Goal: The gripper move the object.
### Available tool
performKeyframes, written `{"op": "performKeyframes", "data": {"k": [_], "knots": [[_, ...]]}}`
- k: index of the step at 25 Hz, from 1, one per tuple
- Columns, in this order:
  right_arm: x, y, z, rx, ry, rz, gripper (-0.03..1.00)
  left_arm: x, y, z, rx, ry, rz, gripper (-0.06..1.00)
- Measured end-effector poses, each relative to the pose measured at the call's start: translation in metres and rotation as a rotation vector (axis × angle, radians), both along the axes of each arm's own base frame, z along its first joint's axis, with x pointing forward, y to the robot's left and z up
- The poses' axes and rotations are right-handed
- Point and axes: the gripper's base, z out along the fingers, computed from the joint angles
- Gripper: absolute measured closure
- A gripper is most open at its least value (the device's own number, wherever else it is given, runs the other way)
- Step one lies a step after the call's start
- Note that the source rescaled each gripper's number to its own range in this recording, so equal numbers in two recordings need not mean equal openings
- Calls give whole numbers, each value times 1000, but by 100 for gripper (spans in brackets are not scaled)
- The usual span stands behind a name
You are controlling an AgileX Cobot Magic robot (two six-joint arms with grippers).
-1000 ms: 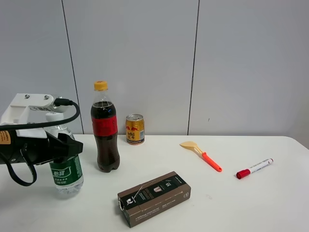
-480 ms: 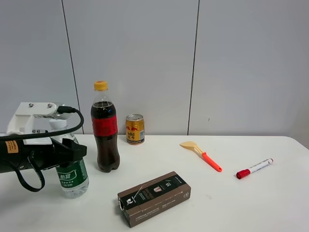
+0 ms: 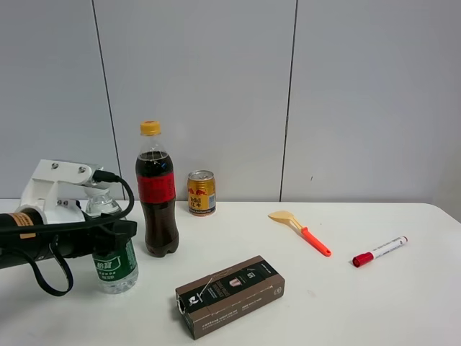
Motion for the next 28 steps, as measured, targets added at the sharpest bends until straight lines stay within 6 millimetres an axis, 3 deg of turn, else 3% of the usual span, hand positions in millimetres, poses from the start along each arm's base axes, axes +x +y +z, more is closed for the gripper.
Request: {"op": "performKeyframes", "data": {"k": [8, 9, 11, 13, 14, 21, 28], "knots": [[0, 0, 0, 0, 0, 0, -3, 0, -1, -1, 11, -9, -22, 86], [0, 0, 0, 0, 0, 0, -3, 0, -1, -1, 9, -6, -23, 73], [0, 0, 0, 0, 0, 0, -3, 0, -1, -3, 11, 9, -26, 27], [0, 0, 0, 0, 0, 0, -3, 0, -1, -3, 8, 10, -25, 5], [0, 0, 0, 0, 0, 0, -3, 0, -2, -3, 4, 12, -24, 1], [0, 0, 0, 0, 0, 0, -3, -2, -3, 2, -13, 9, -41, -4], [0, 0, 0, 0, 0, 0, -3, -6, -2, 45, -89, -64, -27, -5]]}}
